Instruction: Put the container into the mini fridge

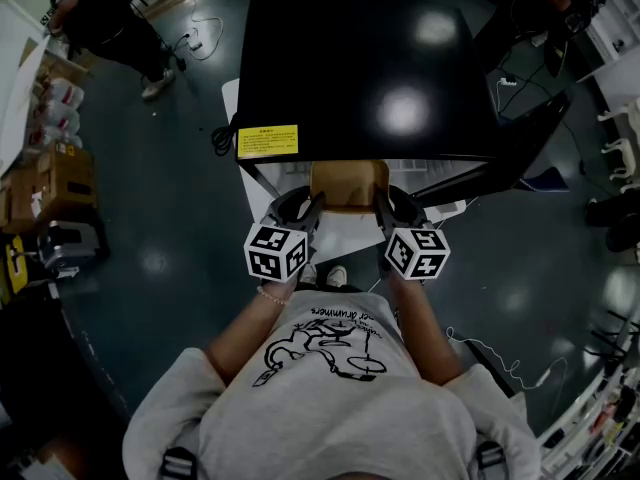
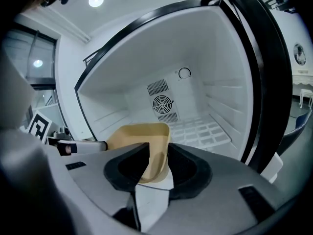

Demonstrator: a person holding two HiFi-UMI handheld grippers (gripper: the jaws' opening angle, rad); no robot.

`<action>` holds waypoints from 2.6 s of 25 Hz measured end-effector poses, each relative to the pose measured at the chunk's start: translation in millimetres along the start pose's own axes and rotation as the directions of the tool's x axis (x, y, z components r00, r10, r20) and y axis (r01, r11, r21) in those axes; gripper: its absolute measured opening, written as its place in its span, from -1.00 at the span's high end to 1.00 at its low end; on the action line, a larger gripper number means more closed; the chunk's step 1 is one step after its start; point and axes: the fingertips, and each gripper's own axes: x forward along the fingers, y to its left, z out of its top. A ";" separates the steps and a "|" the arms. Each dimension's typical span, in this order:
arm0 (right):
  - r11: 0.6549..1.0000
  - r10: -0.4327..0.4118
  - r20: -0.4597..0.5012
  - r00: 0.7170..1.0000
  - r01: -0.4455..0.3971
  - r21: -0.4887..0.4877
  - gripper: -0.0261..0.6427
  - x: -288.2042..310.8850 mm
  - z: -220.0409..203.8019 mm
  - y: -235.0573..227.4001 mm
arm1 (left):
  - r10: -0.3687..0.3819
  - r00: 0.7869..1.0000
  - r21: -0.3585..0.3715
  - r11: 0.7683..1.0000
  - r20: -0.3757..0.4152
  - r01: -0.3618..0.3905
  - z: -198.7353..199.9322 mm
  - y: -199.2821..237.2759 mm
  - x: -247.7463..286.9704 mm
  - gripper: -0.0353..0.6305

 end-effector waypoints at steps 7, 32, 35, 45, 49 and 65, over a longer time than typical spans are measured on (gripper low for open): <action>1.000 -0.002 0.004 1.000 0.002 -0.003 0.59 6.0 5.0 -6.1 | 0.006 1.000 0.002 1.000 0.011 -0.006 6.6 1.0 8.2 0.57; 0.999 -0.011 0.013 1.000 0.011 -0.030 0.58 31.3 30.6 -23.2 | 0.036 0.999 0.011 0.999 0.020 -0.036 20.5 6.5 35.7 0.53; 0.999 -0.010 0.012 1.000 0.011 -0.030 0.58 33.6 31.9 -25.1 | 0.038 0.999 0.012 0.999 0.019 -0.038 21.2 7.1 38.7 0.53; 0.999 -0.008 0.007 1.000 0.008 -0.040 0.56 41.7 37.8 -29.2 | 0.048 0.999 0.021 0.999 0.020 -0.049 27.4 11.0 48.5 0.51; 0.999 -0.010 0.004 1.000 0.010 -0.047 0.56 43.9 38.9 -30.1 | 0.054 0.998 0.025 0.998 0.018 -0.054 28.1 12.0 51.0 0.50; 0.998 -0.014 -0.029 0.999 0.012 -0.058 0.48 60.7 40.1 -37.9 | 0.077 0.997 0.028 0.997 -0.014 -0.077 26.8 18.7 67.4 0.46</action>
